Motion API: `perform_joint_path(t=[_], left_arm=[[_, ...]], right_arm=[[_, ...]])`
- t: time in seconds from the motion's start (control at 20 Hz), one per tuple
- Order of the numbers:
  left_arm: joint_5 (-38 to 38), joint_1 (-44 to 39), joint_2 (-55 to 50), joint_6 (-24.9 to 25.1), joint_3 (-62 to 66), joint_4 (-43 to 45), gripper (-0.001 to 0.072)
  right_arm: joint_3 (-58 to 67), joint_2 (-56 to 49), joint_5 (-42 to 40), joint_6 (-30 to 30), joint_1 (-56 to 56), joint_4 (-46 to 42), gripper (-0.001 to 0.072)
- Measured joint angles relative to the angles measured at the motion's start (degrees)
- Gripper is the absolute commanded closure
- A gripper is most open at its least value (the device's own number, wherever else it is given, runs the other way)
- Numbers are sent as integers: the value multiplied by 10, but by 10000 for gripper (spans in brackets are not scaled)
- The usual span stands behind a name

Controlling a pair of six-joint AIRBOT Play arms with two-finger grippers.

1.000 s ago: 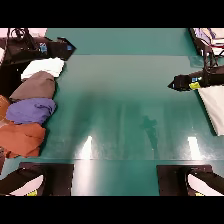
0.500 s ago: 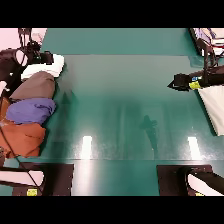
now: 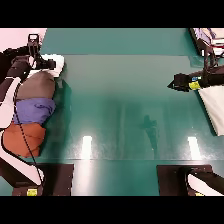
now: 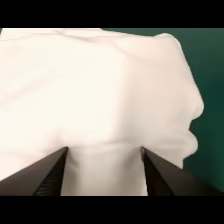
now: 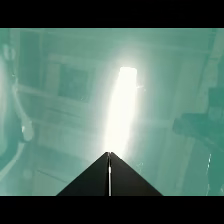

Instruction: Fold the shirts.

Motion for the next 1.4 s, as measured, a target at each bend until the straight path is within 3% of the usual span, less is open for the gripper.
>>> perform_joint_path(t=[0.05, 0.1, 0.15, 0.45, 0.8, 1.0, 1.2, 1.3, 1.35, 1.4], left_arm=[[0, 1, -6, 0, 2, 1, 197], [-2, 2, -10, 1, 4, 1, 488], [-7, 2, -12, 2, 8, 2, 674], [-97, 4, 11, 2, 91, -7, 681], [-210, -25, 203, 18, 203, -50, 682], [-321, -88, 311, 26, 217, -56, 682], [-431, -207, 351, 10, 174, -60, 681], [-452, -279, 356, 2, 115, -66, 639], [-453, -313, 356, 0, 81, -73, 327], [-449, -347, 356, -3, 41, -85, 138]], right_arm=[[0, 0, 0, 0, 0, 0, 697], [0, 0, -1, 0, 0, 0, 698], [0, 0, -4, 0, 0, 0, 697], [0, 1, -15, 1, 0, -1, 697], [0, 57, -93, 1, -1, -1, 698], [0, 104, -138, 1, -1, -1, 697], [0, 137, -157, -8, -1, -1, 697], [0, 149, -161, -11, -1, -1, 698], [0, 155, -163, -12, -1, -1, 697], [0, 159, -163, -13, -1, -1, 698]])
